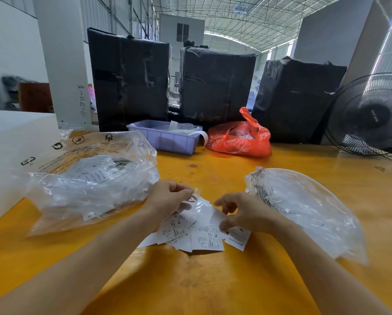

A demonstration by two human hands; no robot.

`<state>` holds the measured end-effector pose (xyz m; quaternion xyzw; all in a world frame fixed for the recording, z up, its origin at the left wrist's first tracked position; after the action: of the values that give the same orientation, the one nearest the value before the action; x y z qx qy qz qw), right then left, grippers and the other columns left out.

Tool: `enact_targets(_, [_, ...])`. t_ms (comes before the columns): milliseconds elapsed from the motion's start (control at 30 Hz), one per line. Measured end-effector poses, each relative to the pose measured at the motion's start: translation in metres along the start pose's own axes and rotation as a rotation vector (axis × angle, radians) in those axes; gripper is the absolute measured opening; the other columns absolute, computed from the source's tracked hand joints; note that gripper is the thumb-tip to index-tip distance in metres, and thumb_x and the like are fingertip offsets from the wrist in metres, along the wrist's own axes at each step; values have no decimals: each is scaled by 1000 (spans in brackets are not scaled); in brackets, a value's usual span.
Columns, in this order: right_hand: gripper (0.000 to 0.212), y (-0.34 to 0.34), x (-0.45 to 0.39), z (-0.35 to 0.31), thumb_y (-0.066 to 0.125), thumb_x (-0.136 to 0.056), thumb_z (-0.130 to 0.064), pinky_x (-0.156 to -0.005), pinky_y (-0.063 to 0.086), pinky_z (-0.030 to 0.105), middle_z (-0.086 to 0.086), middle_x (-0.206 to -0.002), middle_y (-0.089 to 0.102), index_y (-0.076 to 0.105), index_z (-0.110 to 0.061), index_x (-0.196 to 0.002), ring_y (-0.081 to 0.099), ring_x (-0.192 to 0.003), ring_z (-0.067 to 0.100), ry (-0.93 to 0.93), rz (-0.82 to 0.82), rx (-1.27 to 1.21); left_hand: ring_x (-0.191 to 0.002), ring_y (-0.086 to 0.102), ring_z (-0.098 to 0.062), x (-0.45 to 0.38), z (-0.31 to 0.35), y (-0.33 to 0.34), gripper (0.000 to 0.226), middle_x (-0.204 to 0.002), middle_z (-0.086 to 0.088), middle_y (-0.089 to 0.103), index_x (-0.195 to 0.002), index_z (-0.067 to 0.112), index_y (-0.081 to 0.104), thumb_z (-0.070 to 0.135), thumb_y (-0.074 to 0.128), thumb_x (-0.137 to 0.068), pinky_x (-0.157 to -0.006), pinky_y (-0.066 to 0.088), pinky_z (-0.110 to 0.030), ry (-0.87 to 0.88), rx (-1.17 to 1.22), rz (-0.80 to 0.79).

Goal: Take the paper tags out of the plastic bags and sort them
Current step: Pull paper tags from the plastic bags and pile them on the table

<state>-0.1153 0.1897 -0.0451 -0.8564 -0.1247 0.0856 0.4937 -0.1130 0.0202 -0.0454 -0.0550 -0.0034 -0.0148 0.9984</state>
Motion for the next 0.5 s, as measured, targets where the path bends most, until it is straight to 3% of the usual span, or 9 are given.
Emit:
enact_targets(100, [16,-18,3,-9,76,-75,-6,-63,44,18,-9,-70,59,72,-18,-84,54,-68,8,-52,164,-202,-54,63,-8,-1,0,-1,5,-80,-5,71,-84,10,66,11,64,-89,-47,45,-16,7,15,3])
enact_targets(167, [24,-33,8,-16,73,-71,7,-62,48,17,-7,-67,63,70,-16,-68,57,-67,7,-145,268,-509,-57,64,-10,-1,1,-3,5,-82,-6,71,-85,9,66,11,64,-89,-49,46,-18,9,38,9])
enact_targets(267, [41,-49,15,-21,62,-66,27,-67,52,22,1,-81,58,67,-12,-54,55,-81,9,-264,386,-841,-59,66,-14,-1,-1,-2,4,-82,-7,72,-87,7,66,11,66,-86,-48,49,-18,-44,137,-4])
enact_targets(367, [45,-52,18,-30,55,-69,32,-68,54,22,5,-82,58,65,-9,-53,59,-82,9,-334,418,-862,-53,67,-13,0,-1,3,7,-71,-6,73,-88,5,67,9,67,-83,-44,48,-18,-114,275,-55])
enact_targets(500, [43,-50,19,-39,57,-73,27,-75,58,30,3,-82,64,67,-12,-56,64,-84,15,-348,425,-773,-55,67,-13,0,3,6,6,-73,-5,73,-88,5,68,10,66,-84,-46,48,-19,-100,284,-92])
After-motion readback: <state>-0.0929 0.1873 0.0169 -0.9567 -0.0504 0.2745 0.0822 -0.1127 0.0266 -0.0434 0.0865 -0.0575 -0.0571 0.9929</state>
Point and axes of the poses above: each hand's wrist, its own x-axis away from the middle knuckle, its own y-axis out of the palm, z = x × y, the point moved 9 cm from there along -x, towards the middle knuckle
